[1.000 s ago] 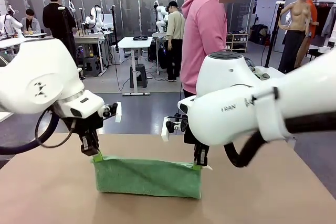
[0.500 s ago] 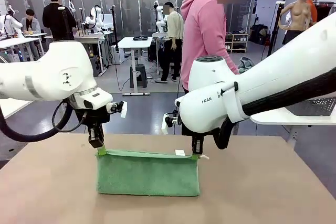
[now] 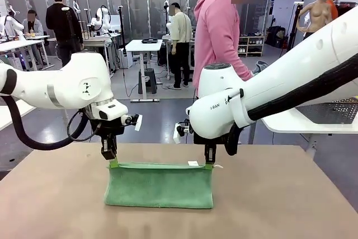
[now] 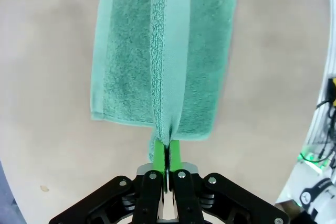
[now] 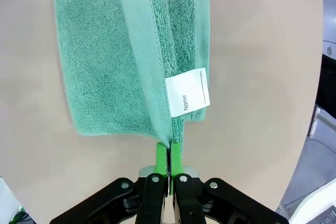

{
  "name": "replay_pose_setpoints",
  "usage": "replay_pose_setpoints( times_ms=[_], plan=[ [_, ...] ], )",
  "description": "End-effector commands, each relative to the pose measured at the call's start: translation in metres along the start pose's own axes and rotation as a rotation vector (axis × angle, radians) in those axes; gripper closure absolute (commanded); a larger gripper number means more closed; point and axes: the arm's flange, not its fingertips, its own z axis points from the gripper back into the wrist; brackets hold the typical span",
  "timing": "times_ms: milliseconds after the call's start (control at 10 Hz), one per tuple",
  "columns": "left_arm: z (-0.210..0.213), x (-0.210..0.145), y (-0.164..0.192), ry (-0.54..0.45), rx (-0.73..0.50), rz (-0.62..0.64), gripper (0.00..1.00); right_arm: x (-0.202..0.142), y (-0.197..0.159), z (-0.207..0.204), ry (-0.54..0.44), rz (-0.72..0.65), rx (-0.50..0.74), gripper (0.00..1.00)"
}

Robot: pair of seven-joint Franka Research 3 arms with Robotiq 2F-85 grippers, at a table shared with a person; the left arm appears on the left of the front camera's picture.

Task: Fold the towels and place them in the basket.
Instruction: When a person lays out a Towel with hook on the table, fold it in half twice.

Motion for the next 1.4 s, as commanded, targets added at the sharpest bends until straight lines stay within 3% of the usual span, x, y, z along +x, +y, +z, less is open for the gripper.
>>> replay_pose_setpoints(
  times_ms=[0,200,300,400,500,600,700,800,900,1000,1200,1300],
  plan=[
    [-0.005,0.002,0.024,0.018,0.030,0.036,1.00,-0.001,-0.014,-0.005,0.041,-0.031,0.017,1.00],
    [-0.010,0.008,0.032,-0.010,0.043,0.057,1.00,0.000,-0.014,-0.009,0.036,-0.041,0.006,1.00],
    [-0.013,0.012,0.035,-0.011,0.039,0.067,1.00,0.002,-0.015,-0.011,0.031,-0.060,-0.004,0.81],
    [-0.015,0.015,0.039,-0.024,0.029,0.085,1.00,0.005,-0.017,-0.011,0.032,-0.051,-0.011,0.77],
    [-0.016,0.017,0.043,-0.037,0.037,0.101,1.00,0.008,-0.020,-0.012,0.032,-0.055,-0.017,0.56],
    [-0.015,0.018,0.042,-0.041,0.044,0.110,0.59,0.008,-0.022,-0.014,0.025,-0.064,-0.023,0.46],
    [-0.014,0.017,0.040,-0.031,0.060,0.112,0.51,0.007,-0.021,-0.012,0.014,-0.077,-0.042,0.25],
    [-0.013,0.015,0.038,-0.024,0.075,0.124,0.16,0.006,-0.018,-0.008,0.021,-0.076,-0.059,0.15],
    [-0.012,0.012,0.036,-0.008,0.097,0.145,0.08,0.006,-0.013,-0.004,0.024,-0.071,-0.073,0.00],
    [-0.011,0.012,0.033,0.008,0.114,0.158,0.00,0.005,-0.009,-0.002,0.023,-0.071,-0.077,0.00],
    [-0.008,0.014,0.024,-0.004,0.120,0.143,0.00,0.002,0.000,-0.002,0.028,-0.076,-0.075,0.03],
    [-0.008,0.014,0.018,-0.005,0.118,0.142,0.09,0.001,0.005,-0.002,0.029,-0.073,-0.075,0.00]
  ],
)
